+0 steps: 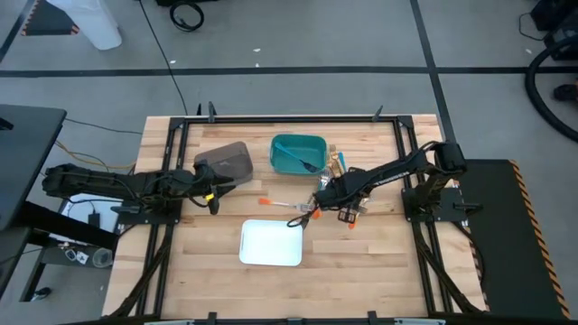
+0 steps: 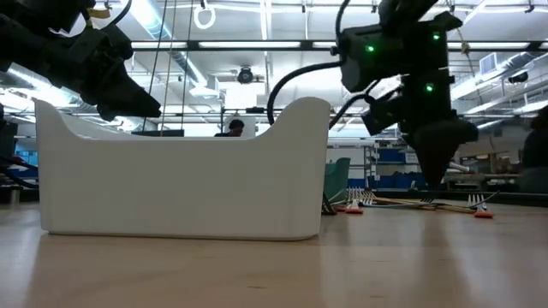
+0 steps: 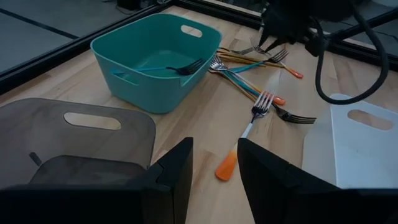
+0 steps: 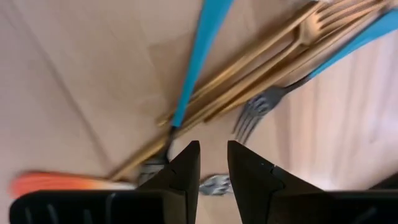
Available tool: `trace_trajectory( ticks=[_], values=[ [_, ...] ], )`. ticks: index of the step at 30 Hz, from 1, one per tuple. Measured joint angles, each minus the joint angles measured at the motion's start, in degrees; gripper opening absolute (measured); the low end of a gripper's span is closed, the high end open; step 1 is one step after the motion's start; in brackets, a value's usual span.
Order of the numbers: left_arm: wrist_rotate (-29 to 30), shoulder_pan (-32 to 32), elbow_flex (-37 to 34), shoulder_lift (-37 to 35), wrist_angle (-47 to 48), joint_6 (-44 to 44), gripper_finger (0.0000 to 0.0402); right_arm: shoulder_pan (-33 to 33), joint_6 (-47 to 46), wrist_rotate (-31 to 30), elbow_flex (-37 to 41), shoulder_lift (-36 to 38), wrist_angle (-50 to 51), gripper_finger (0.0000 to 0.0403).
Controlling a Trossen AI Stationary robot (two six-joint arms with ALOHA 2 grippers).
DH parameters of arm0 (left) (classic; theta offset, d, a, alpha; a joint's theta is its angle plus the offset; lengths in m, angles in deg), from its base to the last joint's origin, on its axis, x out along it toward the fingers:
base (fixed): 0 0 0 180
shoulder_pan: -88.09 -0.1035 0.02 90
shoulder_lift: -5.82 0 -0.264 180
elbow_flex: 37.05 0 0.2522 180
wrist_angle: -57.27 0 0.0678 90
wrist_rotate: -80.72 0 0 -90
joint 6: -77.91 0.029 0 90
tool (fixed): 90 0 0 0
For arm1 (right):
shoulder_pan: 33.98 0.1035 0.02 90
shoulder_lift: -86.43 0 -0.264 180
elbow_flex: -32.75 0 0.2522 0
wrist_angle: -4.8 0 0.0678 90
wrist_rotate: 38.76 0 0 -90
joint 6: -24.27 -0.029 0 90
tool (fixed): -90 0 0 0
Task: Sort silverware by color (type)
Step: Put the blue fork into the blue bin
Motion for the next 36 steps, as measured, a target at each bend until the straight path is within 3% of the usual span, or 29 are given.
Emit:
trace_trajectory(
  ticks=[9, 26, 36],
  values=[
    [0.0, 0.0, 0.0, 0.0, -0.6, 0.1, 0.0134, 3.2, 4.9, -9.4, 4.3, 0.0, -1.0, 0.0093],
    [0.0, 0.0, 0.0, 0.0, -0.5, 0.2, 0.0134, 2.4, 5.2, -13.0, 9.9, 0.0, -10.8, 0.0112],
    [0.0, 0.0, 0.0, 0.0, -0.5, 0.2, 0.0134, 0.2, 5.5, -12.5, 12.1, 0.0, -13.6, 0.0071]
  ],
)
